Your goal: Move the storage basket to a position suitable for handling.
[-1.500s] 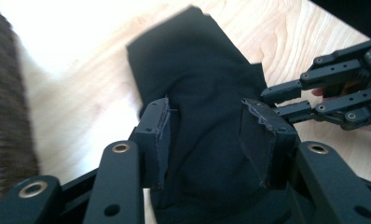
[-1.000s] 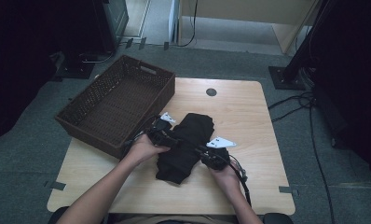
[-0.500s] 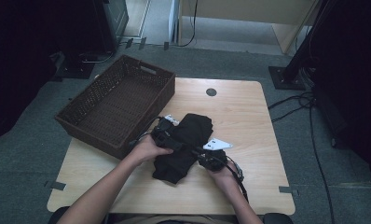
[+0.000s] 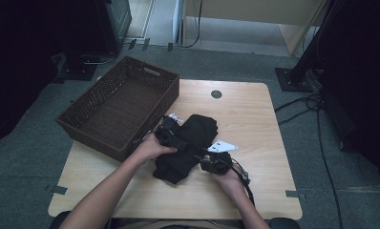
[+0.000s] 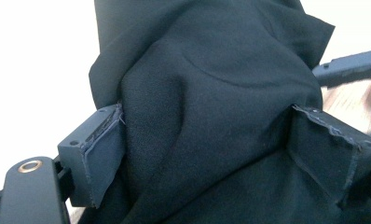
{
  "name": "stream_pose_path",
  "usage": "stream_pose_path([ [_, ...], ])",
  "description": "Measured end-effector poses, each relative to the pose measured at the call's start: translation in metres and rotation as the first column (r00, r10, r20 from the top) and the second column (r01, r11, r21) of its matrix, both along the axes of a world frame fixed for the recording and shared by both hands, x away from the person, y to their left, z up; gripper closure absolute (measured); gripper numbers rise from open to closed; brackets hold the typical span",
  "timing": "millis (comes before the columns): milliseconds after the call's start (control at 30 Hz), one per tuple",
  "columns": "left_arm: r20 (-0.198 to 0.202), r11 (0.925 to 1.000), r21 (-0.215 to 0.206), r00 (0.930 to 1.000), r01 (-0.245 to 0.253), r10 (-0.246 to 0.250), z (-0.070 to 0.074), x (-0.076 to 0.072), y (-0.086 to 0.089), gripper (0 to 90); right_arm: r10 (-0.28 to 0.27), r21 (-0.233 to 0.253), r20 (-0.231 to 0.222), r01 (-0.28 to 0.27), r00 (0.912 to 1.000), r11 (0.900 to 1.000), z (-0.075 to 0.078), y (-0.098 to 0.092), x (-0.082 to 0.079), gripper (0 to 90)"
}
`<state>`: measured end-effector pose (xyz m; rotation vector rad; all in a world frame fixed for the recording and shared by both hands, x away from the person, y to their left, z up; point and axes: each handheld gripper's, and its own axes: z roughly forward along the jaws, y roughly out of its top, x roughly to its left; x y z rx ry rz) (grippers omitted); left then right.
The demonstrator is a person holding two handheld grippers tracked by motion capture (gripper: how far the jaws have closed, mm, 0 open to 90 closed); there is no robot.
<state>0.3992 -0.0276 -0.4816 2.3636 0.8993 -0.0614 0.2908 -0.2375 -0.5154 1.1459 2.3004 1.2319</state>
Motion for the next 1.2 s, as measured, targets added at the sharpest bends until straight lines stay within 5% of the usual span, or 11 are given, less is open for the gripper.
stream_pose_path([
  [533, -0.017, 0.9991, -0.042, 0.9998, 0.011, -0.012, -0.008, 0.01, 0.001, 13.1, 0.038, -0.021, 0.027, -0.037, 0.9989, 0.999, -0.005, 0.005, 0.013, 51.0],
  [1033, -0.023, 0.9905, -0.128, 0.9983, 0.05, -0.053, -0.004, 0.002, 0.005, 63.2, 0.029, -0.047, 0.046, -0.027, 0.9985, 0.999, -0.005, 0.009, 0.016, 52.8],
  [1200, -0.025, 0.9917, -0.118, 0.9983, 0.05, -0.053, 0.0, 0.001, 0.005, 68.3, 0.031, -0.038, 0.044, -0.029, 0.9986, 0.999, -0.005, 0.008, 0.018, 52.4],
])
